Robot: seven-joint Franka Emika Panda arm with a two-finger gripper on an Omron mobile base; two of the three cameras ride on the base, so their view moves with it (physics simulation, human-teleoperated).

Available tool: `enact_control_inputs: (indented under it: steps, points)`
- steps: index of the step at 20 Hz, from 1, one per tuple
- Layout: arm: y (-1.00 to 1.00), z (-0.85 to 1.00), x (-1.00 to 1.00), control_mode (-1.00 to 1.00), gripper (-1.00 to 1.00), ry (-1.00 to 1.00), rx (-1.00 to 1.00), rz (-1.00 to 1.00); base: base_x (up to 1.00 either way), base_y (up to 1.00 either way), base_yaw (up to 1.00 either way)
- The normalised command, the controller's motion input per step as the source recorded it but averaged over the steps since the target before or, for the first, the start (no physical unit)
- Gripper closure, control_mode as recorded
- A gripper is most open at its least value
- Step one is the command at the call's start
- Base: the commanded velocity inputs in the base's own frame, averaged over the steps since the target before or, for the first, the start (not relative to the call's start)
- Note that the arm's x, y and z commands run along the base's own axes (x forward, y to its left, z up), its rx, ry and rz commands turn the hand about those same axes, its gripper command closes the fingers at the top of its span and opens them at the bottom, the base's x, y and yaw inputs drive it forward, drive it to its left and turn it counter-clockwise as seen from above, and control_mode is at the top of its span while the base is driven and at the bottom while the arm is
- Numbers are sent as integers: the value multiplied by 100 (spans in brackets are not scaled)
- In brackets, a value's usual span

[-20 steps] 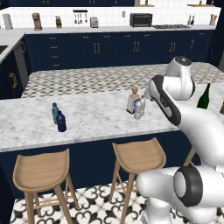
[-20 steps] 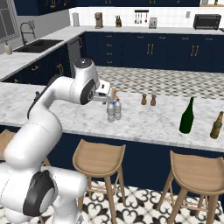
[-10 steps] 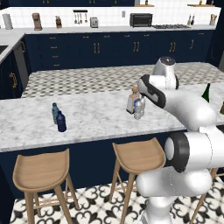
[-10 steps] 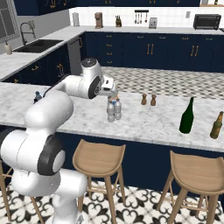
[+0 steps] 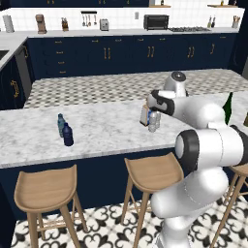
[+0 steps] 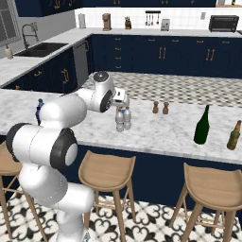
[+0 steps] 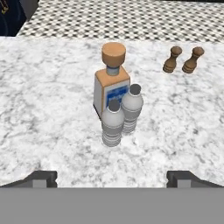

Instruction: Move the plastic bottles in the middle to the plastics group, and the glass bottles in the middle to the glass group.

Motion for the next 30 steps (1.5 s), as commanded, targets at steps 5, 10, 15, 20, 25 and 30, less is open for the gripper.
enact_control_inputs:
  steps: [5,10,15,20,25,30]
  points:
    - [0,-2,-16,-100,-100,0,0,1,0,0,0]
    - [0,-32,-5,-100,-100,4,0,3,0,0,0]
    - [0,-14,19,-100,-100,0,0,2,0,0,0]
    - [0,-10,24,-100,-100,6,0,0,0,0,0]
    - [0,-16,20,-100,-100,18,-2,4,0,0,0]
    - [0,-3,26,-100,-100,15,-1,4,0,0,0]
